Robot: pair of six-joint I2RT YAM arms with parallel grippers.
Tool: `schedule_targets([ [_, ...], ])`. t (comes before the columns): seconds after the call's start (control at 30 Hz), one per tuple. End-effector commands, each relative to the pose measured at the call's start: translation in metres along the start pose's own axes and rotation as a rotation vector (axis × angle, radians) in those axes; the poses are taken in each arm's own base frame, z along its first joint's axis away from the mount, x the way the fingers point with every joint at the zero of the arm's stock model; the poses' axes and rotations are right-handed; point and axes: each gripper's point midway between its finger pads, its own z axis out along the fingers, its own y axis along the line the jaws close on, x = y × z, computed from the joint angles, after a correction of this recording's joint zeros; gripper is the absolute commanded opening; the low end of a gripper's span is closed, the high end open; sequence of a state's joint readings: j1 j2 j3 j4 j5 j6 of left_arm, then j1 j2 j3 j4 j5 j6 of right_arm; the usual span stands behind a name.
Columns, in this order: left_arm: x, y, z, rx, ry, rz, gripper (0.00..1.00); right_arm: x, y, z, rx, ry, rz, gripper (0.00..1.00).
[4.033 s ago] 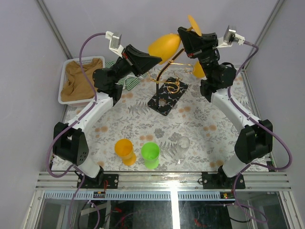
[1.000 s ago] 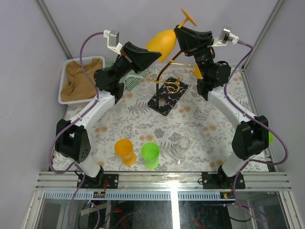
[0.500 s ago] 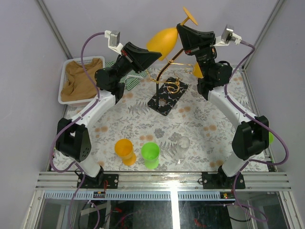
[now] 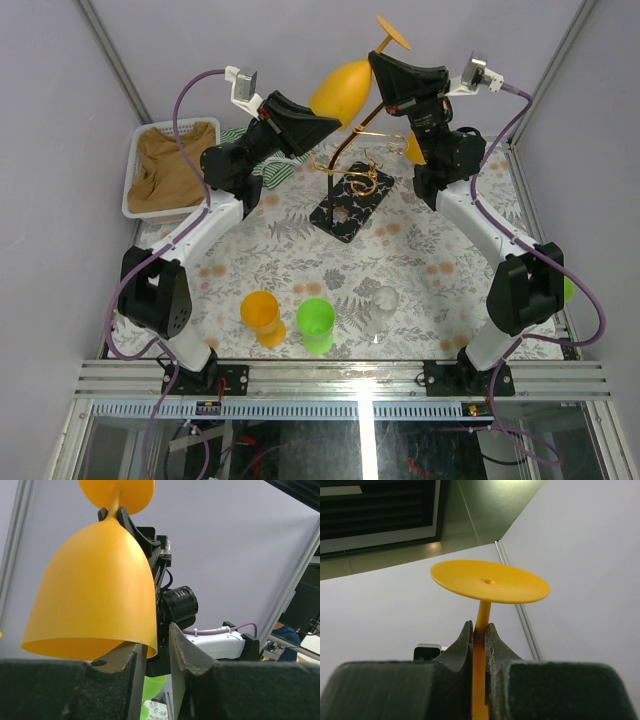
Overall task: Place the wine glass upside down on the wine glass rack
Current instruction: Turn the wine glass upside down at the wine rack.
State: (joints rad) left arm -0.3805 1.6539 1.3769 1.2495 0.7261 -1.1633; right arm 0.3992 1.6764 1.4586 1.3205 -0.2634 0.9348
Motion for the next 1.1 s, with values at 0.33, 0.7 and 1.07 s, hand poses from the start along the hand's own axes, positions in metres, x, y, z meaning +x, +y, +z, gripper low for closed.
schedule_targets([
  [0.33, 0.005, -0.024, -0.010, 0.059, 0.035, 0.066, 0.45, 0.008, -0.005, -0.012, 0.069, 0.065, -0.126, 0.00],
  [0.7, 0.009, -0.006, -0.030, -0.004, 0.056, 0.050, 0.48, -0.011, -0.023, -0.028, 0.154, 0.057, -0.184, 0.00],
  [1.07, 0.023, 0.007, -0.043, -0.051, 0.109, 0.032, 0.46, -0.020, -0.033, -0.038, 0.185, 0.066, -0.206, 0.00],
])
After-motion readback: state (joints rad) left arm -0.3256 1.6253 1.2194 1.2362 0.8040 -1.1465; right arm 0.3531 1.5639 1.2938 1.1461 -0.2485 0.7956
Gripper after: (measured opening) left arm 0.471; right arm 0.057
